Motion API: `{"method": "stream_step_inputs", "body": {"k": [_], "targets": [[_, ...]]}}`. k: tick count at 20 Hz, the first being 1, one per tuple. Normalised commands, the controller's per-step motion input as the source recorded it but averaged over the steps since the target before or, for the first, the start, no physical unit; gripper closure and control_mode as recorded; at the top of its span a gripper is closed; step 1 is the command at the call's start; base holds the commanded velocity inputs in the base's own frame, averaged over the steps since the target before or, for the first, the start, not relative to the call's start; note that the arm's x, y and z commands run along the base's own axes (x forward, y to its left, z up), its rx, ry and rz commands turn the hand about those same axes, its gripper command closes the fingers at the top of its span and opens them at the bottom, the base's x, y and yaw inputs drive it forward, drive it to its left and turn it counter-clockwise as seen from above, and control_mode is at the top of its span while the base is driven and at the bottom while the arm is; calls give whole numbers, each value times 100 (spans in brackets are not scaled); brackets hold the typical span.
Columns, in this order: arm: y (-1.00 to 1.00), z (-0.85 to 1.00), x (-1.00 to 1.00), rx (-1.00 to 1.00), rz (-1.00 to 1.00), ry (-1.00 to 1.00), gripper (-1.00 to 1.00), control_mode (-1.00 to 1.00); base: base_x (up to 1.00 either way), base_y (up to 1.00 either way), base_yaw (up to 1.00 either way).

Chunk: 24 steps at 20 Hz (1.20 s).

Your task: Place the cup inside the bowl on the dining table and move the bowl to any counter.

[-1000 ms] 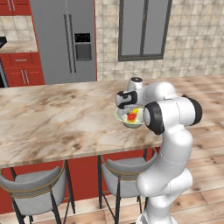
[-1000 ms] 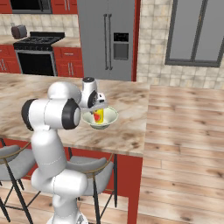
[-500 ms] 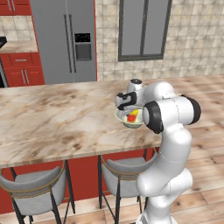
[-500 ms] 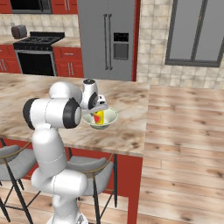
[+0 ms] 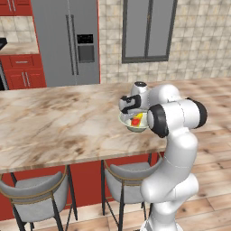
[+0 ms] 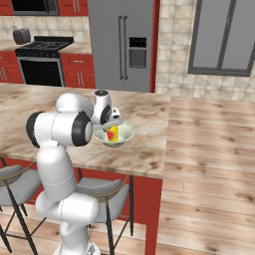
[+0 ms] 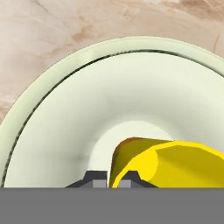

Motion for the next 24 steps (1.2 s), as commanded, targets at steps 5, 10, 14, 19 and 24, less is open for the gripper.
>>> {"method": "stream_step_inputs", "body": {"k": [5,10,14,19,24], "targets": [[0,-1,0,0,0,0,-100,-100,0,0,0],[0,0,0,0,0,0,-100,-100,0,0,0],[0,8,0,0,0,0,-100,-100,0,0,0],[1,45,-2,-5,0,0,-100,-100,0,0,0],[0,53,-6,-5,0,0,-100,-100,0,0,0]]}}
